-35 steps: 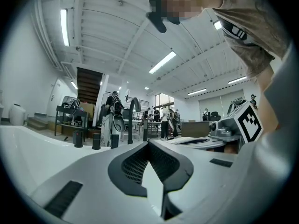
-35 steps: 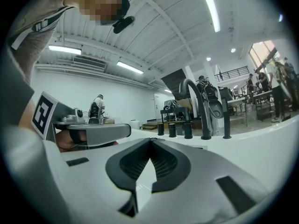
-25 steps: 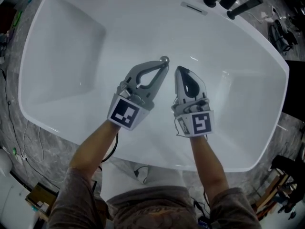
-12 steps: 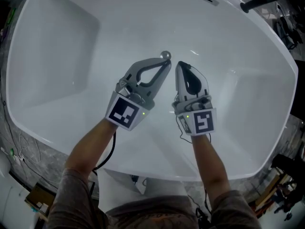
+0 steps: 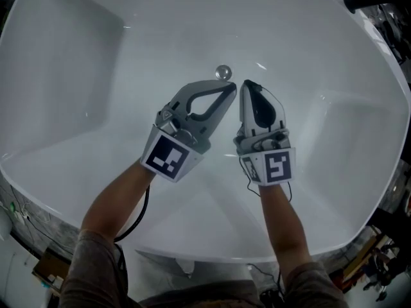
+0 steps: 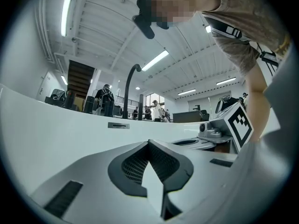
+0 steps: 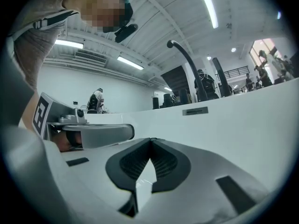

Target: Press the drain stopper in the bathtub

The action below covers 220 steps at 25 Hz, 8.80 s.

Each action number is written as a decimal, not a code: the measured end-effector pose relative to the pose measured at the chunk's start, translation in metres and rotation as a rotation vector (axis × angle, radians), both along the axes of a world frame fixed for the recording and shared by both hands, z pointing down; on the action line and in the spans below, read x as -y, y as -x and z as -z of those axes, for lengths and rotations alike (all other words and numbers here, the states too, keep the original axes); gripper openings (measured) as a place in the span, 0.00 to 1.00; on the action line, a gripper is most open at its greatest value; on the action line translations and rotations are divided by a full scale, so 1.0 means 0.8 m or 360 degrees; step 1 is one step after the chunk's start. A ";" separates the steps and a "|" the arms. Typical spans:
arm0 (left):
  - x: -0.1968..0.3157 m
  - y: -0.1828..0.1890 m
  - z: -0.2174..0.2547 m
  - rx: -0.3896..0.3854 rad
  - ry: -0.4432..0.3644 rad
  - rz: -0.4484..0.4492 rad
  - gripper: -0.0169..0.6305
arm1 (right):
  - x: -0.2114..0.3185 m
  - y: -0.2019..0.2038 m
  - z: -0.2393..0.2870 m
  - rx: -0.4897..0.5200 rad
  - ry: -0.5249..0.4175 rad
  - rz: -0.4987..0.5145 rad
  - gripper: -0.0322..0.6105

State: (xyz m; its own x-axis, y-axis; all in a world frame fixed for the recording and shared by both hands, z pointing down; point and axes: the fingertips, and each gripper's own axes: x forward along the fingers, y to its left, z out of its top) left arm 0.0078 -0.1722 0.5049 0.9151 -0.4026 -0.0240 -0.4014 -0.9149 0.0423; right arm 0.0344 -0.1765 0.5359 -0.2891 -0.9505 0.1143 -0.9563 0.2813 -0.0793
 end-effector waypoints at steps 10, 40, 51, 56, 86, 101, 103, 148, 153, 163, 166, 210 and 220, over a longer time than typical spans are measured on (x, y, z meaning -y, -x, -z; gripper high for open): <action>0.026 -0.013 -0.078 0.0058 -0.0035 -0.0005 0.03 | 0.014 -0.011 -0.075 0.0012 -0.0010 -0.0008 0.05; 0.053 -0.023 -0.161 0.0026 0.0037 0.0059 0.03 | 0.076 -0.030 -0.303 -0.0236 0.0315 0.0034 0.05; 0.049 -0.022 -0.176 0.0043 0.0056 0.0045 0.03 | 0.079 -0.047 -0.418 -0.0321 0.0694 -0.0018 0.05; 0.049 -0.023 -0.173 0.0027 0.0056 0.0047 0.03 | 0.075 -0.041 -0.450 -0.0355 0.0820 0.0025 0.05; 0.060 -0.009 -0.175 0.0021 0.0085 0.0093 0.03 | 0.077 -0.034 -0.489 -0.0545 0.1229 0.0062 0.05; 0.053 -0.012 -0.180 0.0086 0.0154 0.0101 0.03 | 0.063 -0.048 -0.471 -0.0473 0.1266 0.0028 0.05; 0.051 -0.009 -0.168 0.0090 0.0154 0.0109 0.03 | 0.056 -0.049 -0.457 -0.0429 0.1261 -0.0001 0.05; -0.135 0.012 0.317 0.0137 0.0232 0.0501 0.03 | -0.097 -0.015 0.196 -0.0130 0.0816 0.0190 0.05; -0.153 0.018 0.369 0.0133 0.0223 0.0544 0.03 | -0.116 -0.010 0.262 -0.0182 0.0769 0.0252 0.05; -0.184 0.022 0.476 0.0101 0.0185 0.0594 0.03 | -0.159 -0.015 0.394 -0.0079 0.0673 0.0245 0.05; -0.193 0.015 0.502 0.0096 0.0177 0.0588 0.03 | -0.168 -0.022 0.428 -0.0056 0.0623 0.0255 0.05; -0.311 0.014 0.598 0.0151 0.0171 0.0415 0.03 | -0.336 -0.001 0.631 0.0072 0.0041 0.0607 0.05; -0.323 0.031 0.592 0.0158 0.0173 0.0455 0.03 | -0.341 0.021 0.634 0.0069 0.0022 0.0661 0.05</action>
State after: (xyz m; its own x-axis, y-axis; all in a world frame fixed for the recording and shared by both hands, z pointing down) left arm -0.0169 0.0863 0.0317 0.7603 -0.6389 0.1169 -0.6485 -0.7568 0.0818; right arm 0.0179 0.0964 0.0288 -0.6523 -0.7506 0.1055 -0.7575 0.6409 -0.1238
